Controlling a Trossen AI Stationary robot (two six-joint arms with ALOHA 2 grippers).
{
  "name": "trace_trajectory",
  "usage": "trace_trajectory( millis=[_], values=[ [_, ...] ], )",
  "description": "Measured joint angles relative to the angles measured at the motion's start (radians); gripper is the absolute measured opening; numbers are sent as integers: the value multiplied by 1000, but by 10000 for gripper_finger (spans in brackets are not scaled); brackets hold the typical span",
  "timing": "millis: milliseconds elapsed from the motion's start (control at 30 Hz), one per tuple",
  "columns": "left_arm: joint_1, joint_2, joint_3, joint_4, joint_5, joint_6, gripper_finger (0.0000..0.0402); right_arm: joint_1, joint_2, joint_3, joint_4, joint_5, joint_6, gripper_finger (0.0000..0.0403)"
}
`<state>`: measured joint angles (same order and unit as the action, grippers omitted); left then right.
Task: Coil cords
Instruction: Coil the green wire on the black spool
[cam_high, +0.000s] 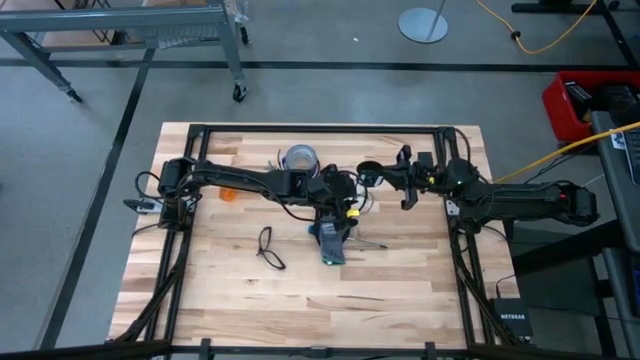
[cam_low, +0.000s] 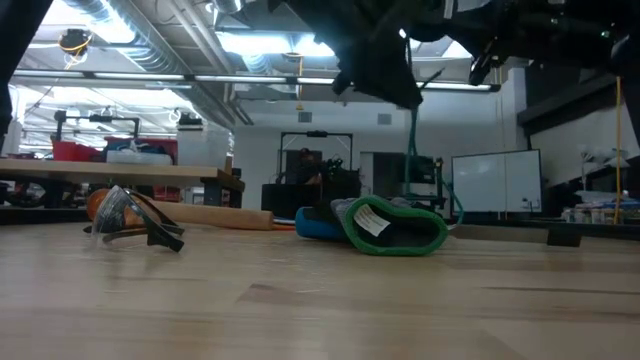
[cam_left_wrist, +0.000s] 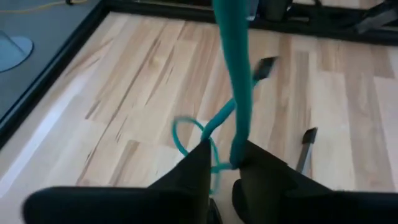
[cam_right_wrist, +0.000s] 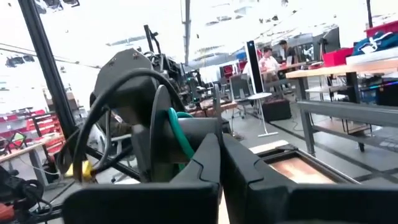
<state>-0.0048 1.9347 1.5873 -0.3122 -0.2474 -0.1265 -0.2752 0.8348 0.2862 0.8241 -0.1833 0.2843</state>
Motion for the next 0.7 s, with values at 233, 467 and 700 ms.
trace_trajectory(
  millis=[233,467,700],
  values=[
    [-10,0,-14,-21,-2,-1,124,0,-8,-1,12,17,-26,1],
    [-10,0,-13,-15,-8,3,126,0,-8,-2,33,17,-27,1],
    [-12,0,-13,-15,-11,-1,103,0,-8,-2,46,35,-43,1]
  ],
)
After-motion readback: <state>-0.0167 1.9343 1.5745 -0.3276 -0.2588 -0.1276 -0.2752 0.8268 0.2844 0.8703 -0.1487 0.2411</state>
